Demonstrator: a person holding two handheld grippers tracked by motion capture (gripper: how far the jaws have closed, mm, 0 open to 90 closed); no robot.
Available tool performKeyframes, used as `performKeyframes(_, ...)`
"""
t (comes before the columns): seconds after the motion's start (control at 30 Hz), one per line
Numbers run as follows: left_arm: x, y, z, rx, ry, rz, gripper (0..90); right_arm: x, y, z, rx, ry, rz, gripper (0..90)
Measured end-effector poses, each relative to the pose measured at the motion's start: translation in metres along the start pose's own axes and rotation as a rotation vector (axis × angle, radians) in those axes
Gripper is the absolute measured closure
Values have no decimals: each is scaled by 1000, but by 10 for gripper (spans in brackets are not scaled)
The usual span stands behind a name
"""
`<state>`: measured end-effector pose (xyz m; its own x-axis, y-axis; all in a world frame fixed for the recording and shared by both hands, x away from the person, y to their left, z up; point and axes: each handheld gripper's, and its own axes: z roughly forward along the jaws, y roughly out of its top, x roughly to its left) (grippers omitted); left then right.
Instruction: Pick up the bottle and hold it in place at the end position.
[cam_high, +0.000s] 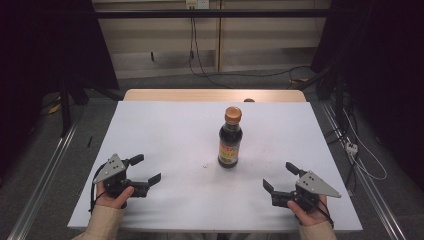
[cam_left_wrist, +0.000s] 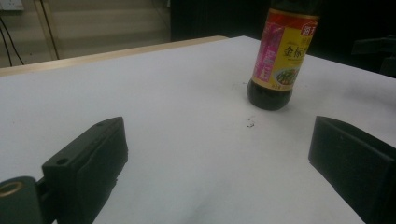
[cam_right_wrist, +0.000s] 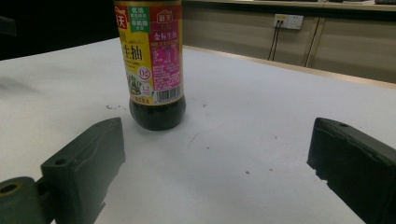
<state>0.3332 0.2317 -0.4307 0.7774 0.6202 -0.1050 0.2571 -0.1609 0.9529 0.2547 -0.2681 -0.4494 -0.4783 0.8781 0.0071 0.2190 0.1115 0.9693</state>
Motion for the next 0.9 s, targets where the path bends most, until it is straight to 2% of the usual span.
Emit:
performKeyframes(0.2, 2, 0, 4, 1, 16, -6, 40, -1, 0, 1, 0, 3, -2, 36)
performKeyframes(0.33, 2, -1, 5, 7, 4, -9, 40, -1, -1, 2, 18, -15, 25, 33)
performKeyframes(0.43, 1, 0, 7, 1, 3, -5, 40, 1, 0, 2, 20, -35, 16, 21)
performKeyframes(0.5, 0, 2, 9, -4, 0, -3, 40, 1, 1, 2, 20, -31, 20, 21)
performKeyframes(0.7, 0, 2, 11, 3, -5, 7, 41, 7, 8, 5, 26, -1, -8, 12)
performKeyframes(0.9, 3, 1, 14, 0, -8, 3, 41, 9, 11, 17, 44, 32, 1, 14)
